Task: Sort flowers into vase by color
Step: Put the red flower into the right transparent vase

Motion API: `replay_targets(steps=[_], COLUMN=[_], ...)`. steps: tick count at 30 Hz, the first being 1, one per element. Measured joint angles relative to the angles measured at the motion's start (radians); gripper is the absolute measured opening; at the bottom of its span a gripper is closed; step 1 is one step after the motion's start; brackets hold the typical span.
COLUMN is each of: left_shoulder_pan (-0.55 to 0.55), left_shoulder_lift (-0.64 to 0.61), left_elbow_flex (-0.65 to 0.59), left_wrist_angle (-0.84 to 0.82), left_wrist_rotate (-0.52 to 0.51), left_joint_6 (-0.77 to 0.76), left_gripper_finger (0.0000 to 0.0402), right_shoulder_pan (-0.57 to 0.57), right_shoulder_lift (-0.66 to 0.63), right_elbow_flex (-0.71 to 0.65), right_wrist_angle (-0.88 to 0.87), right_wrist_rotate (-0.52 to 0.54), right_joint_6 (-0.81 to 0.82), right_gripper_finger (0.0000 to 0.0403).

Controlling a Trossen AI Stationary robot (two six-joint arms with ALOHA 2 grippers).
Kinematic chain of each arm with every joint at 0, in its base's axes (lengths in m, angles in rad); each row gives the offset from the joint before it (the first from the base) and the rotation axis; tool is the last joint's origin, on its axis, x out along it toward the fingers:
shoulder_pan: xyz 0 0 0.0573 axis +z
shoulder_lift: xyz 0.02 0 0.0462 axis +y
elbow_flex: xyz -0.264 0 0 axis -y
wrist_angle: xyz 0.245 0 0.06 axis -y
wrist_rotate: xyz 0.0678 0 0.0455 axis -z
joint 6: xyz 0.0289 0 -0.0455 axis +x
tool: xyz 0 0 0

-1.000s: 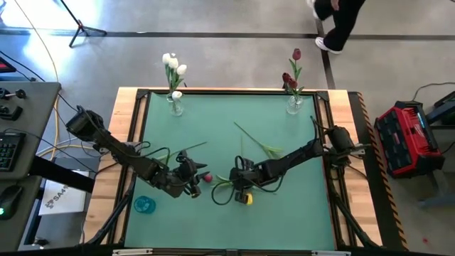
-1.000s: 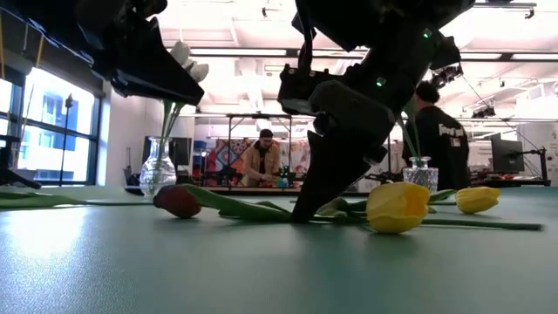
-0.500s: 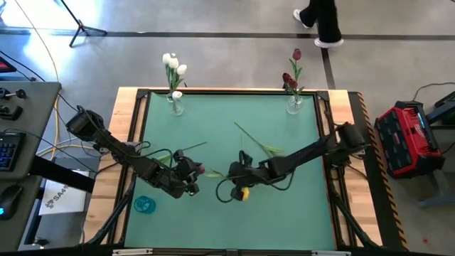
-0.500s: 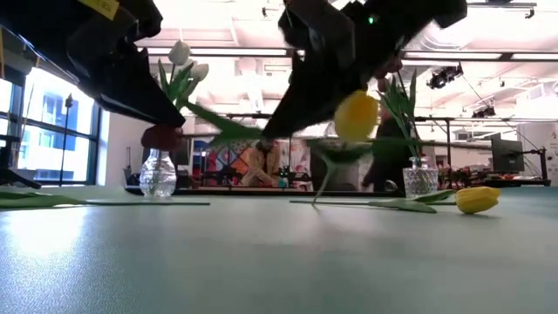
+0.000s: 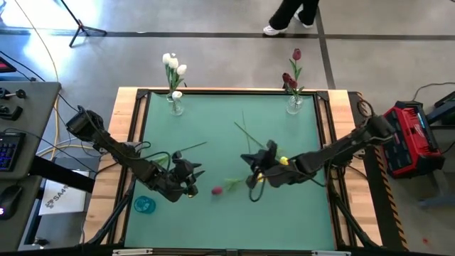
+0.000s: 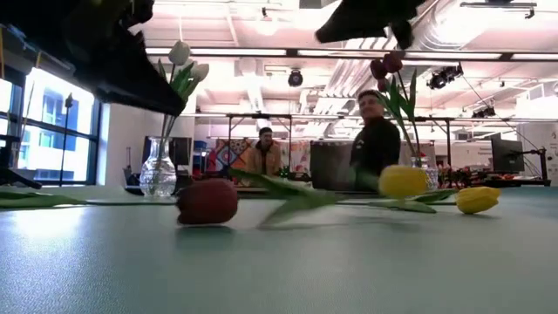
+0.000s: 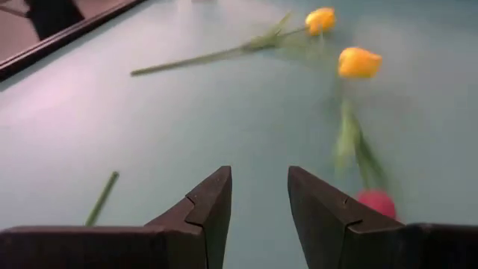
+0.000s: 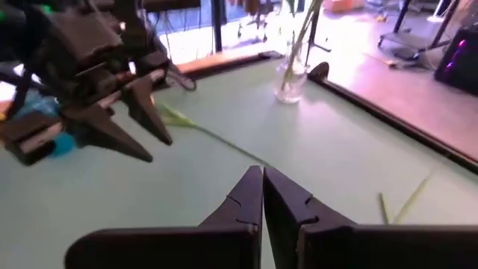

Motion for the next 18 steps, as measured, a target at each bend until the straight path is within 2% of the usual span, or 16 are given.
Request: replay_targets(steps=[2,3,6,10,14,18], left_shoulder_pan=[0.006,0.009,0.017,0.024,0.033,0.043], left_shoulder_lift=[0.0,0.0,0.0,0.0,0.0,0.0], left_elbow_flex=[0.001,0.0,0.0,0.0,0.0,0.0], left_wrist_angle=[0.042,0.065,0.107,0.116,0.118,0.117], left_wrist_rotate=[0.001,0.006,0.038,0.057,0.054,0.056], left_joint_6=[0.029,0.051,0.111,0.118,0.118,0.118], left_gripper_finger=[0.0122,0.0122,0.0122,0.0122,0.0122,0.0122], right_shoulder_pan=[0.014,0.017,0.002,-0.056,-0.104,-0.133], right_shoulder_lift=[-0.032,-0.046,-0.051,0.006,0.126,0.253], right_elbow_flex=[-0.05,-0.072,-0.111,-0.129,-0.118,-0.072], right_wrist_angle=[0.07,0.101,0.12,0.099,0.088,0.054], right_wrist_rotate=[0.015,-0.012,-0.185,-0.43,-0.571,-0.613], right_joint_6=[-0.01,-0.025,-0.07,-0.066,-0.089,-0.141], right_gripper_finger=[0.0,0.0,0.0,0.001,0.0048,0.0108])
